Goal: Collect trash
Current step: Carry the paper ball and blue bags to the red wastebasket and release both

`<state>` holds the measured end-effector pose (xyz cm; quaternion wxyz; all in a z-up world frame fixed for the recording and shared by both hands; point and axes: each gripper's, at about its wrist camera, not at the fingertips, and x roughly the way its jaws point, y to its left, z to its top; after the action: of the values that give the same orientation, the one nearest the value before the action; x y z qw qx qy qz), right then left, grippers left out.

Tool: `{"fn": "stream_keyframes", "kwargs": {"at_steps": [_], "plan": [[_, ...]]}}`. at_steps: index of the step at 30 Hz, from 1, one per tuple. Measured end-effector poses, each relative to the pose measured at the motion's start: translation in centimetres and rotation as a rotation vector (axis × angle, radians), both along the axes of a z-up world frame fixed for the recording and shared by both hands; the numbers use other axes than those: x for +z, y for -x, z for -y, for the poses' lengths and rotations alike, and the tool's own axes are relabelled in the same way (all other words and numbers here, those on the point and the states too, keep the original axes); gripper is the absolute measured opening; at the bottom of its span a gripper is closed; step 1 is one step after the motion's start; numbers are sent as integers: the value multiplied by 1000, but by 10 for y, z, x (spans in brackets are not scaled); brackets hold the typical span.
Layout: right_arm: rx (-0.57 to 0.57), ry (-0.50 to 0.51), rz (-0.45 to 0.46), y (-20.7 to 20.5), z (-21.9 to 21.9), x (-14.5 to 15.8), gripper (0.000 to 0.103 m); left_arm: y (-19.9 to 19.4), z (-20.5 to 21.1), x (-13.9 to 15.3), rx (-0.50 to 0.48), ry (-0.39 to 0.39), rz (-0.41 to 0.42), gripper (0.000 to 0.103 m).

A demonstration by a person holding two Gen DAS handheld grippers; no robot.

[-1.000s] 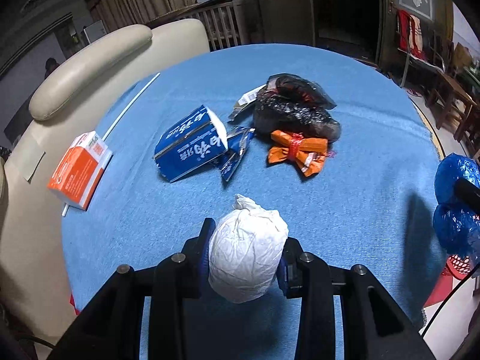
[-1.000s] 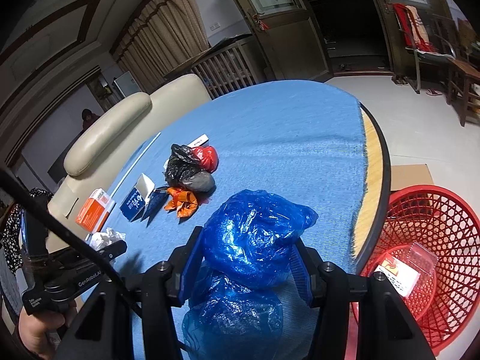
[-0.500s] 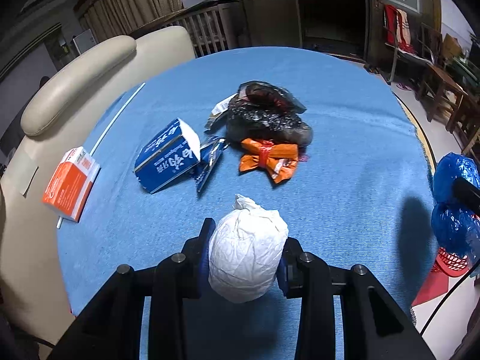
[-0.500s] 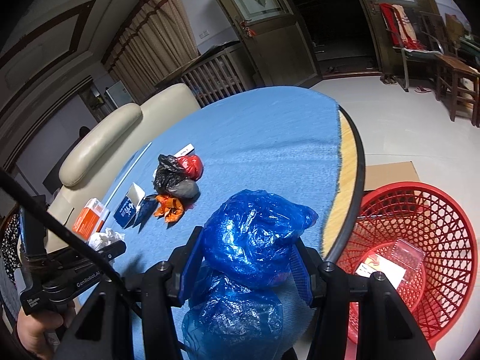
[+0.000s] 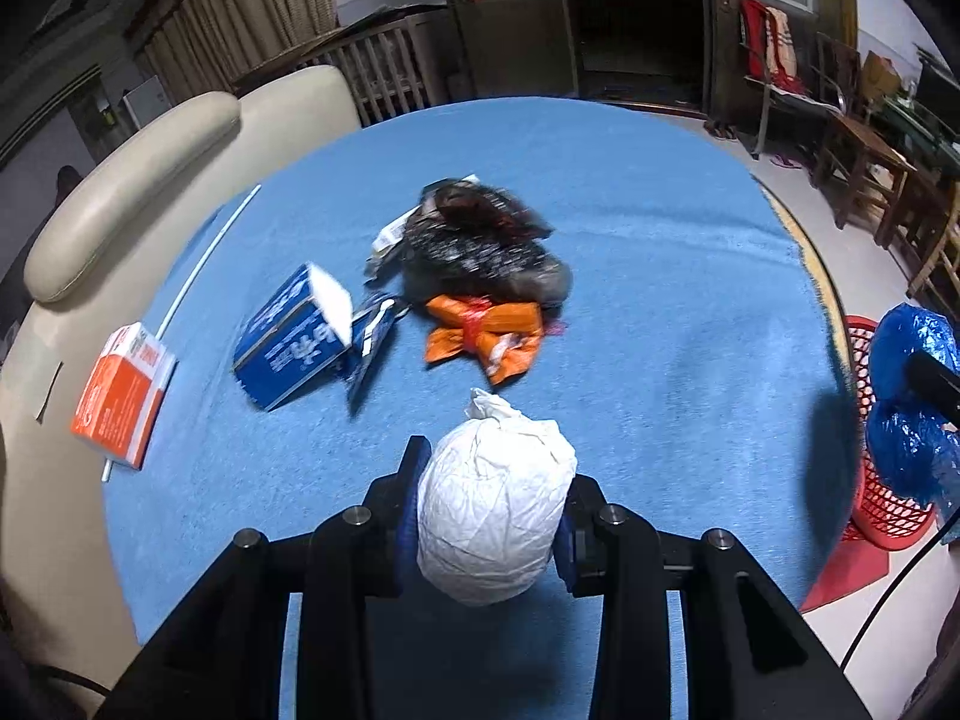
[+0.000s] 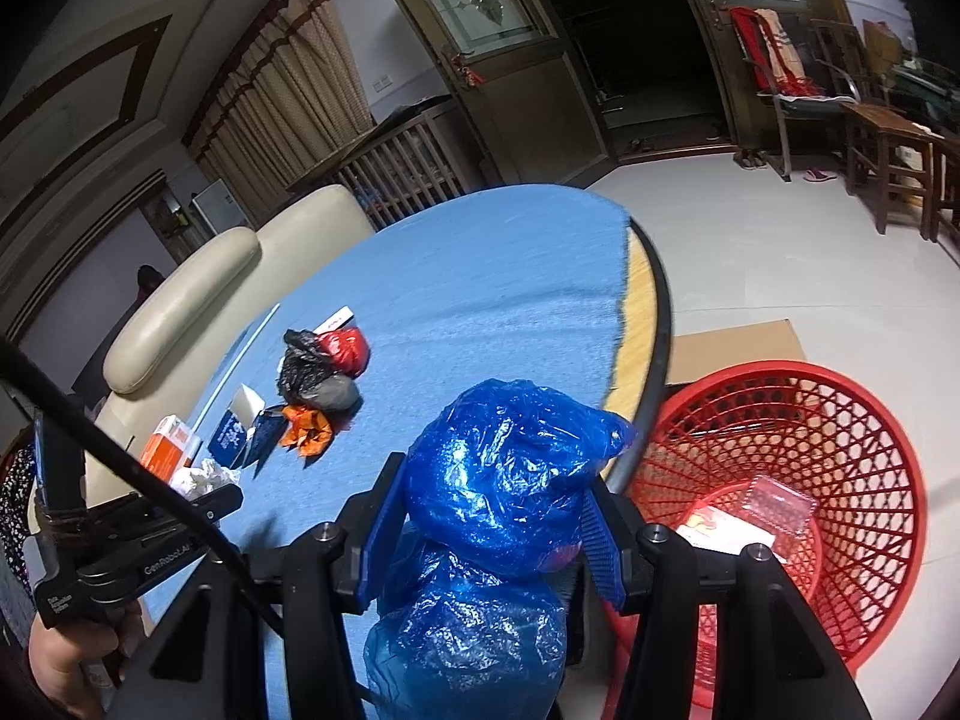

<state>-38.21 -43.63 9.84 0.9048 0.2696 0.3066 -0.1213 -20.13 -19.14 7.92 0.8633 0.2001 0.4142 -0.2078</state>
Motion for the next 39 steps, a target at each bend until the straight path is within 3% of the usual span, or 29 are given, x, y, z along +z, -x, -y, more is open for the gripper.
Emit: {"fn": "stream_keyframes", "kwargs": {"at_steps": [18,20,22,23,39], "plan": [[-249,-7,-119,76,92,-25,58,57,121,24,-323,103,-34,37],[-259,-17,-137,79,99,-30,62,63,133,24,-354,107,-41,37],[-268,-39,-161,78,105,-37,79,70,146,23,-388,109,-50,37],[-282,-46,-167,80,109,-40,80,73,150,23,-397,109,-51,37],[-466,-71,-122,131,147,-34,80,115,224,-9,-604,70,-177,38]]}}
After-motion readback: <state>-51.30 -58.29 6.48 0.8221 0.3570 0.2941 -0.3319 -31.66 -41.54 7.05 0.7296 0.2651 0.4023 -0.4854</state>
